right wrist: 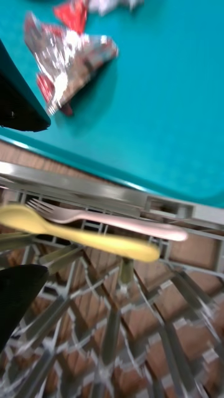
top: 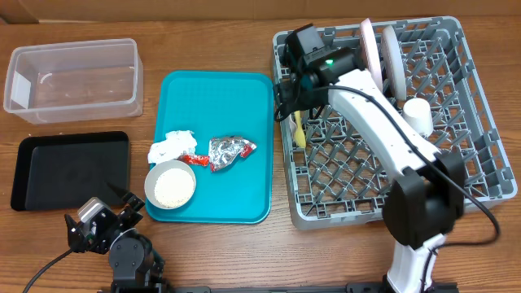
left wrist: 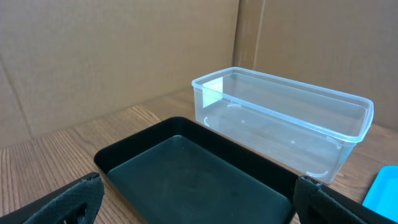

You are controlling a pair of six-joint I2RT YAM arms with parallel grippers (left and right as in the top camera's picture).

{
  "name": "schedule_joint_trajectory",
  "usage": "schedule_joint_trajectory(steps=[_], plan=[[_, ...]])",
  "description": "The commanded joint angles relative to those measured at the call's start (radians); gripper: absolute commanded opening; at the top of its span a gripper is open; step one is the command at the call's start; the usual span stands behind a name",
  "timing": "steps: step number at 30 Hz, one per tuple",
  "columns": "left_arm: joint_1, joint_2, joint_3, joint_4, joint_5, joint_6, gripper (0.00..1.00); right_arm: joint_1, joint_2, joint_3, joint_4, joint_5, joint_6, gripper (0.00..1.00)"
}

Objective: Sort waste into correct bins and load items into the dishwasher rack

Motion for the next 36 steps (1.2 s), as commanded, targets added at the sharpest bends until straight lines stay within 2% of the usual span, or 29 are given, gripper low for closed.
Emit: schedule_joint_trajectory(steps=[1, 5, 8, 12, 14, 19, 36], plan=[[0.006, -0.007, -0.004, 0.0, -0.016, -0.014, 1.0, 0.001, -0.211, 0.023, -0.014, -0.026, 0.007, 0.72], [0.006, -0.007, -0.004, 0.0, -0.016, -0.013, 1.0, -0.003, -0.394, 0.023, -0.049, -0.023, 0.076, 0.74], [0.006, -0.007, -0.004, 0.0, -0.016, -0.013, 1.0, -0.014, -0.565, 0.023, -0.08, 0.019, 0.175, 0.8], [0.006, -0.007, -0.004, 0.0, -0.016, -0.013, 1.0, -0.031, -0.776, 0.023, -0.085, 0.101, 0.187, 0.97], [0.006, -0.007, -0.004, 0.0, -0.016, -0.014, 1.0, -0.031, -0.843, 0.023, -0.089, 0.119, 0.187, 1.0], [0.006, -0.007, -0.004, 0.0, -0.016, -0.013, 1.0, -0.031, -0.975, 0.023, -0.101, 0.199, 0.187, 1.0], [0.006, -0.007, -0.004, 0.002, -0.013, -0.014, 1.0, -0.031, -0.998, 0.021, -0.172, 0.198, 0.187, 1.0]])
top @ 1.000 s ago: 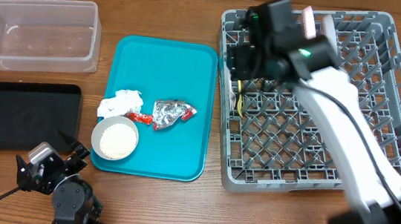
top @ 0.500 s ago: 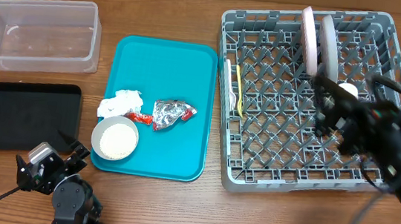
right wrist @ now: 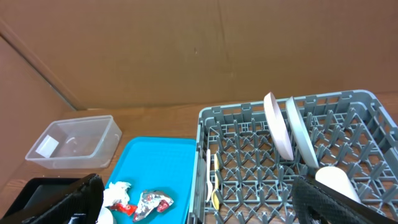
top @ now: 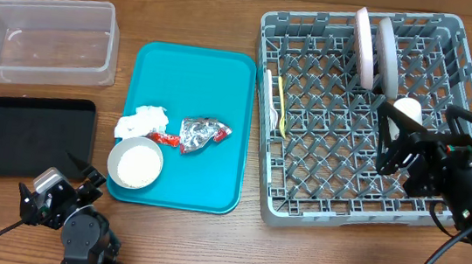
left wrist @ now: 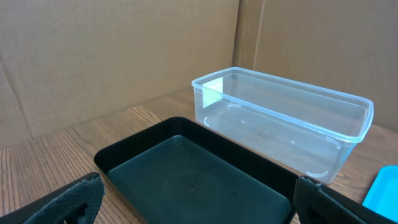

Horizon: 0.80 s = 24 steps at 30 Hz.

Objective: Sort waste into correct bins and load items into the dishwasher rack

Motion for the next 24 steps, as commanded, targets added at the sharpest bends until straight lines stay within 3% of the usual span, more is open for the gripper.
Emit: schedule_joint_trajectory(steps=[1, 5, 10, 13, 16, 19, 24], plan=[[0.006, -0.007, -0.004, 0.005, 0.002, -0.014, 1.0, -0.004, -0.003, 0.007, 0.002, 0.014, 0.005, 1.0], [0.006, -0.007, -0.004, 0.009, 0.112, -0.021, 1.0, -0.004, -0.003, 0.007, 0.002, 0.015, 0.005, 1.0], [0.005, -0.007, -0.003, 0.0, 0.592, -0.248, 1.0, -0.004, -0.003, 0.007, 0.002, 0.015, 0.005, 1.0], [0.005, -0.007, -0.003, -0.005, 0.931, -0.268, 1.0, -0.004, -0.003, 0.007, 0.002, 0.015, 0.005, 1.0], [0.003, 0.001, 0.009, -0.01, 1.143, -0.272, 1.0, -0.004, -0.003, 0.007, 0.002, 0.015, 0.005, 1.0], [0.003, 0.008, 0.094, -0.08, 1.215, -0.276, 1.0, -0.004, -0.003, 0.007, 0.002, 0.015, 0.005, 1.0], [0.004, 0.129, 0.425, -0.279, 1.136, -0.244, 1.0, -0.004, -0.003, 0.007, 0.002, 0.015, 0.005, 1.0]])
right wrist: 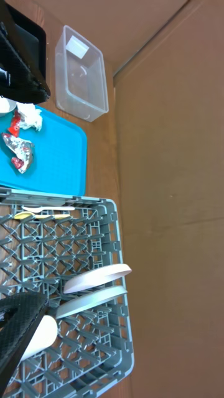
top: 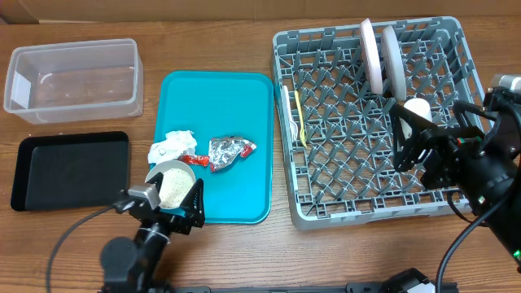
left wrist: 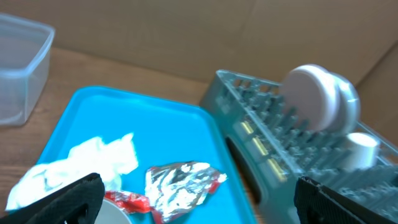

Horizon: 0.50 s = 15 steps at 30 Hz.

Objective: Sort waste into correct bins and load items into the dishwasher rack

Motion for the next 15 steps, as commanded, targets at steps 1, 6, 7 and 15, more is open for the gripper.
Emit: schedule_joint_trajectory(steps=[1, 6, 7, 15], plan=[[0.004, 0.131, 0.299, -0.133, -0.002, 0.023, 1.0, -0.004, -0.003, 0.007, 0.003, 0.014, 0.005, 1.0], [0.004, 0.509, 0.712, -0.504, -0.042, 0.1, 1.0, -0.004, -0.003, 0.007, 0.003, 0.014, 0.005, 1.0], [0.004, 0.555, 0.762, -0.552, -0.053, 0.1, 1.0, -0.004, -0.003, 0.007, 0.003, 0.014, 0.005, 1.0], [0.003, 1.083, 1.166, -0.914, -0.06, 0.107, 1.0, -0.004, -0.003, 0.007, 0.003, 0.014, 0.005, 1.0]])
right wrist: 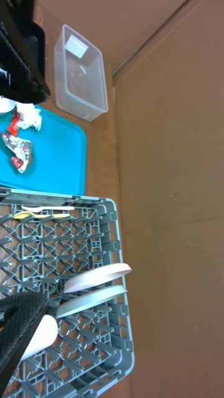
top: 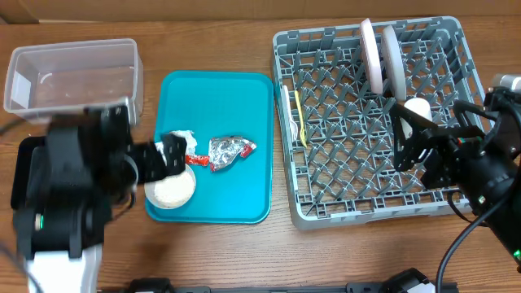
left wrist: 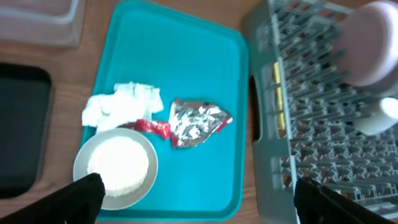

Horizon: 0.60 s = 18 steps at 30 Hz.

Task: Sort waste into correct bins and load items into the dishwasher rack
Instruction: 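Reach the left gripper to the crumpled white tissue and grasp it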

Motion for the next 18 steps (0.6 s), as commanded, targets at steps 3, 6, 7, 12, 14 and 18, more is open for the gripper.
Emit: schedule_joint_trajectory(steps=[3, 6, 7, 12, 14, 18], plan=[[0.004, 0.239, 0.038, -0.076, 0.115, 0.042, 1.0, -0.004, -0.003, 0.007, 0.002, 0.011, 0.002, 1.0], [0.003, 0.328, 0.038, -0.11, 0.124, 0.05, 1.0, -0.004, -0.003, 0.007, 0.002, 0.011, 0.002, 1.0], [0.003, 0.349, 0.038, -0.127, 0.122, 0.063, 0.96, -0.004, -0.003, 0.007, 0.002, 0.011, 0.002, 1.0], [0.003, 0.365, 0.037, -0.154, 0.031, 0.068, 0.95, -0.004, -0.003, 0.007, 0.002, 0.011, 0.002, 1.0], [0.003, 0.369, 0.037, -0.121, -0.031, 0.068, 0.98, -0.004, -0.003, 0.007, 0.002, 0.011, 0.002, 1.0], [0.003, 0.395, 0.037, -0.018, -0.055, 0.069, 0.92, -0.004, -0.003, 0.007, 0.002, 0.011, 0.002, 1.0]])
